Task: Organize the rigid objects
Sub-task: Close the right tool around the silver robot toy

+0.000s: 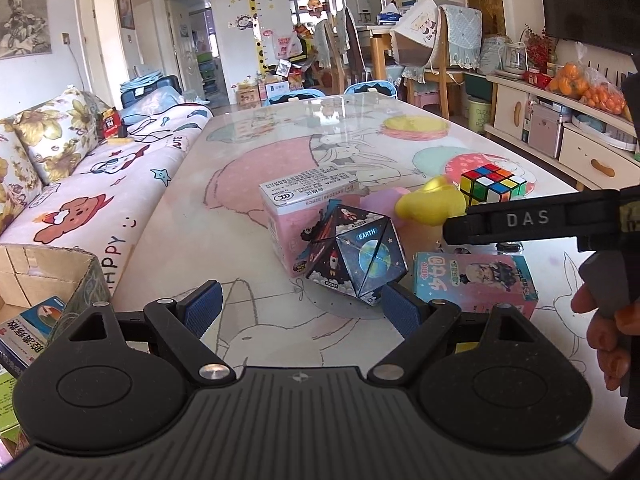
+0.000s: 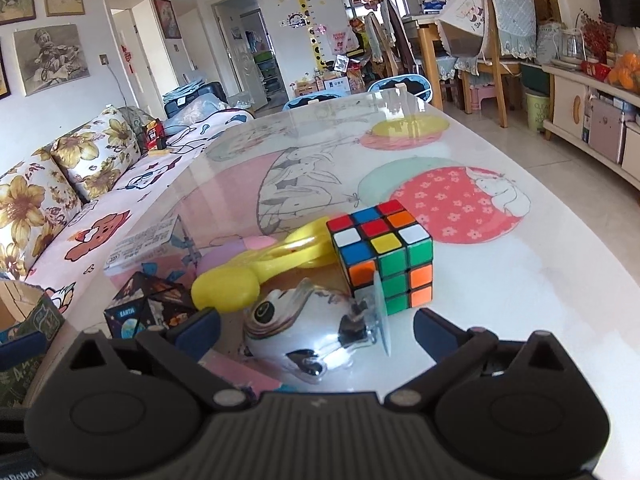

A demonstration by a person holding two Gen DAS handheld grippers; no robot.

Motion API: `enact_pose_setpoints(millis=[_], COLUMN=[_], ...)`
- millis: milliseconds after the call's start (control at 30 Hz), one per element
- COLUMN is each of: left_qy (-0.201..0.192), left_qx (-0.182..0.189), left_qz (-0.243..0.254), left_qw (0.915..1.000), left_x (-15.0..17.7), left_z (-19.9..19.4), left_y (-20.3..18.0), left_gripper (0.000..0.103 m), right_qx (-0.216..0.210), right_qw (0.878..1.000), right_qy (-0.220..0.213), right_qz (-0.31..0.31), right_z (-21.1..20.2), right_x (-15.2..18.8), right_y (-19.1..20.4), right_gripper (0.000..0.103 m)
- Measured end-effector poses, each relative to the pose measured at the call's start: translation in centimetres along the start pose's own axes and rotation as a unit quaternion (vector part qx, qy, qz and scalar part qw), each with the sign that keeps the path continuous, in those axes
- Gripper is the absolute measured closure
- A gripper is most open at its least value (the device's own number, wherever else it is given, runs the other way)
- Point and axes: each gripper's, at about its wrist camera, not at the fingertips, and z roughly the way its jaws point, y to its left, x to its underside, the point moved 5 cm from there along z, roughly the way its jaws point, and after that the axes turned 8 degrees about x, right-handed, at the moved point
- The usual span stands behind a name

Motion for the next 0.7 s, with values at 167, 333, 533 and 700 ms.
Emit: enact_pose_setpoints(millis=[167,333,533,700], left_qy=[0.009,0.012,0.013,0.004], left_qx=[0.006,0.023,0.076,0.127], left_qz=[-0.003,0.004,0.017,0.041], left_qw=[0.9999,0.9996,0.9969,0.991], left_x=[0.1,0.2,0.7,1.0], left_z=[0.2,-0.2,-1.1,-2.0], left_y=[-0.2,-0.5,-1.6,-3.3], left_gripper=[0.0,0.0,0.0,0.0], right_qx=[0.018,0.013,-0.02,-0.061], right_qw=[0.999,0.998,0.998,0.996], right_qy=[-0.002,-0.003,0.01,0.029], right_qz=[-0.033,-0.056,-0.058,-0.05], right_z=[0.7,0.8,0.4,-0.3], right_x=[0.2,0.3,0.4,0.8], right_y=[0.8,0.8,0.2,0.1], right_gripper=[0.001,0.019,0.02,0.02])
